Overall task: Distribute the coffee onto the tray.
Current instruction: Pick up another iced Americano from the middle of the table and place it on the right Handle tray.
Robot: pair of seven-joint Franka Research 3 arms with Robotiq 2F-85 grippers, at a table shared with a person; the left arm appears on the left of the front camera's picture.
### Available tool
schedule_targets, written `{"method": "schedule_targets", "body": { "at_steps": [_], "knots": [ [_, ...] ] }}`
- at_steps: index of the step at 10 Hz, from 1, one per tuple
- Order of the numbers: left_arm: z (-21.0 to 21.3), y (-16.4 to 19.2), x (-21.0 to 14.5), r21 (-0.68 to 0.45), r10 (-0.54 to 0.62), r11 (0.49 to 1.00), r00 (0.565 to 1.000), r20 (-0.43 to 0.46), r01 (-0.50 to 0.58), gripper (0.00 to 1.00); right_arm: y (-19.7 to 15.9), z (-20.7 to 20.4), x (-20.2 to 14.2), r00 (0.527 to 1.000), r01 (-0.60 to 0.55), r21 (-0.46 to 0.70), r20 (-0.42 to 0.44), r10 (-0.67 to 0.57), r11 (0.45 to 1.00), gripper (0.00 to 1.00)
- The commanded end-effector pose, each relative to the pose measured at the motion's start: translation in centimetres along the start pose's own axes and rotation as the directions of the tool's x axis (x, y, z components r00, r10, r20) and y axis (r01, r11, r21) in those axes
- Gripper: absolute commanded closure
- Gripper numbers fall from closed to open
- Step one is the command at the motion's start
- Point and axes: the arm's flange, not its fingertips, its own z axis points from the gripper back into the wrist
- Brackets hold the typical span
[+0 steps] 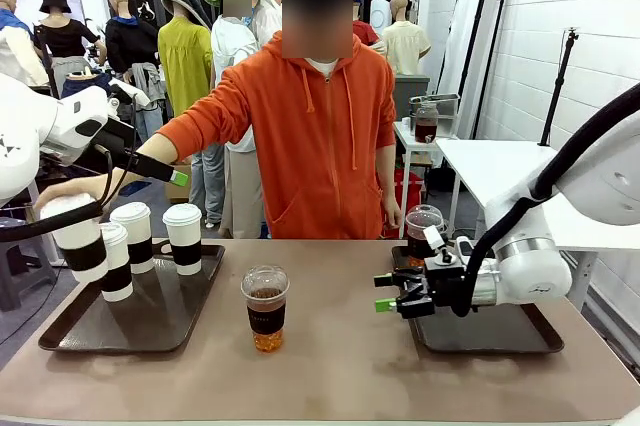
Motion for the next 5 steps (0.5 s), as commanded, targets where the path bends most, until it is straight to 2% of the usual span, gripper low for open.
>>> {"method": "schedule_targets", "body": {
  "at_steps": [1,5],
  "knots": [
    [0.0,0.1,-0.1,-0.005,0.005,1.000,1.000,-0.001,-0.005,0.00,0.4,-2.4,0.0,0.999,-0.037,-0.023,-0.018,0.036,0.999,0.00],
    [0.0,0.1,-0.1,-0.005,0.005,1.000,1.000,-0.001,-0.005,0.00,-0.1,-3.7,0.3,0.998,-0.059,0.010,-0.035,0.060,0.998,0.00]
  ]
}}
